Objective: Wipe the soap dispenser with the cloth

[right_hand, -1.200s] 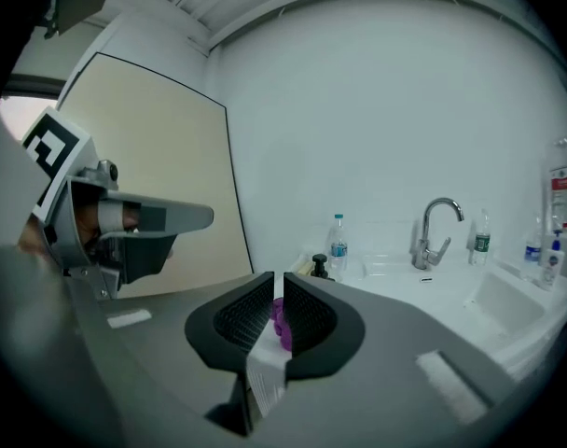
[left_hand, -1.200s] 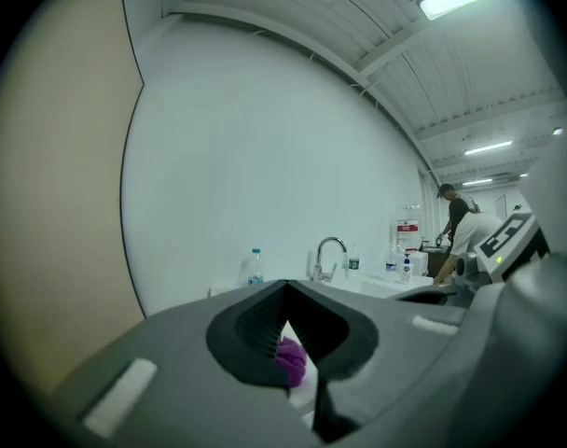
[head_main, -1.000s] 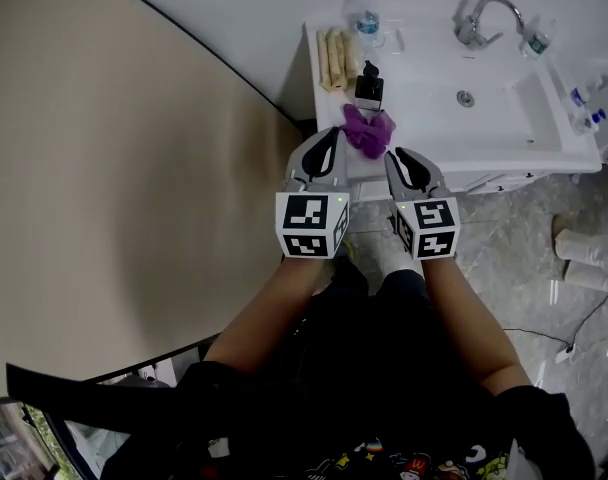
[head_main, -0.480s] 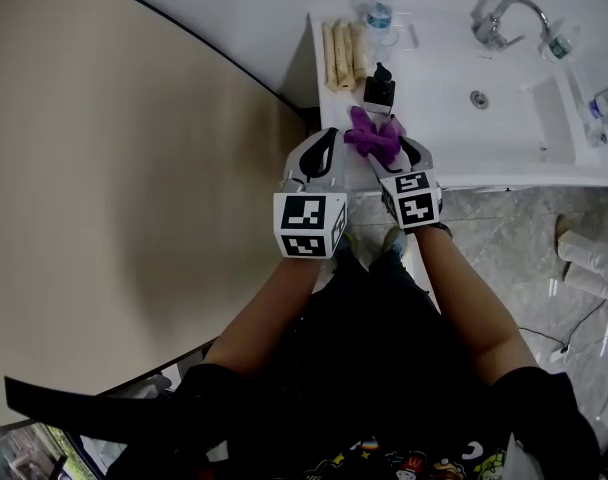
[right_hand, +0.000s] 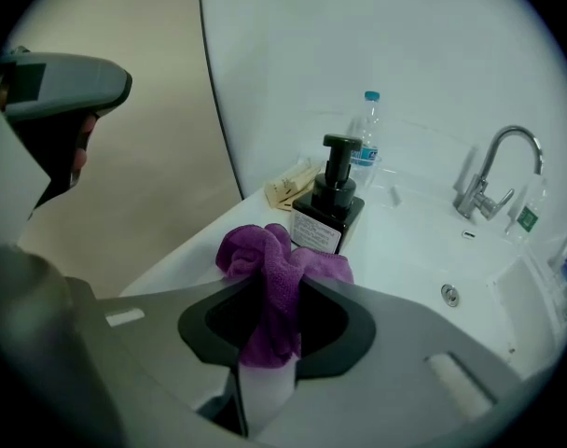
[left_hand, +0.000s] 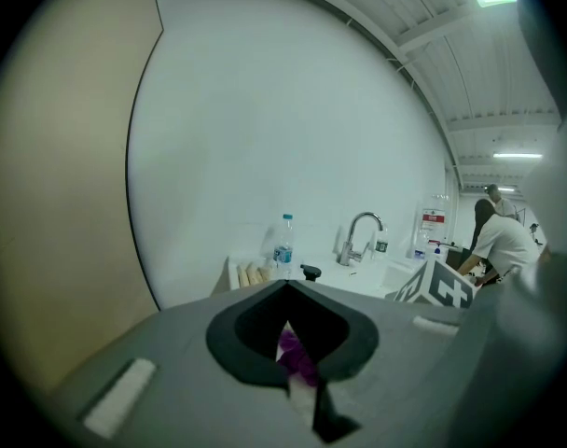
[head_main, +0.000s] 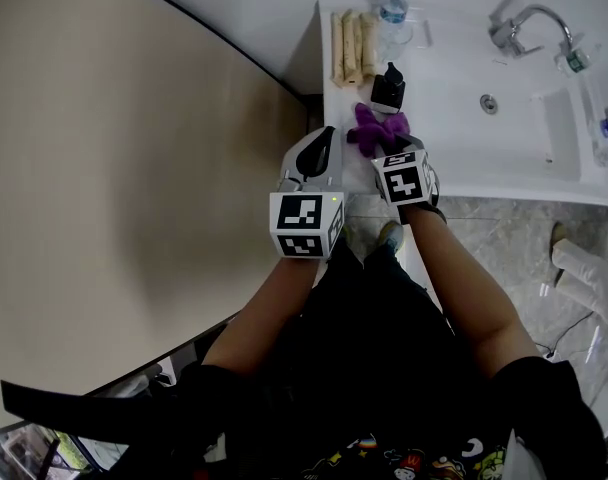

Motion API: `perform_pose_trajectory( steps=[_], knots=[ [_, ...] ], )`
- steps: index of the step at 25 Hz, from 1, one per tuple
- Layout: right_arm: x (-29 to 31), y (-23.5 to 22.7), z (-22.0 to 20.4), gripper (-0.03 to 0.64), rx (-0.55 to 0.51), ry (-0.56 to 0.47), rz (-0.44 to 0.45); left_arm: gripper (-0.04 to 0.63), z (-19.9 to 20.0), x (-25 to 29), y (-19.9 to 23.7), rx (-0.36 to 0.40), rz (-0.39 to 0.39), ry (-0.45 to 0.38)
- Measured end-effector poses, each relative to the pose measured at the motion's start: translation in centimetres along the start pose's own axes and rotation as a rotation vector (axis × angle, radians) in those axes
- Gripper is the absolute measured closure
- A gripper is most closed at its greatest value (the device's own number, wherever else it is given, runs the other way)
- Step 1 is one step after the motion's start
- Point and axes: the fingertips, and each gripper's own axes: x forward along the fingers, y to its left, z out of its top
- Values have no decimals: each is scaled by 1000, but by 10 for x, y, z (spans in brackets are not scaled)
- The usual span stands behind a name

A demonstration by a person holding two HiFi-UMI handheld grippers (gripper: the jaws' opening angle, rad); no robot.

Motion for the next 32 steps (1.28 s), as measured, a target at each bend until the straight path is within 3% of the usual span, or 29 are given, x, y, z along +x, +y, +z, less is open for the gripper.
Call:
perform_pose_trajectory(
  steps=[14, 32],
  knots=[
    [-31, -44, 58, 523, 64, -188, -29, 595, 8, 17, -13, 12, -12, -6],
    [-43, -131, 115, 523, 114, -310, -112, 594, 16, 35, -16, 16, 29, -1]
  ],
)
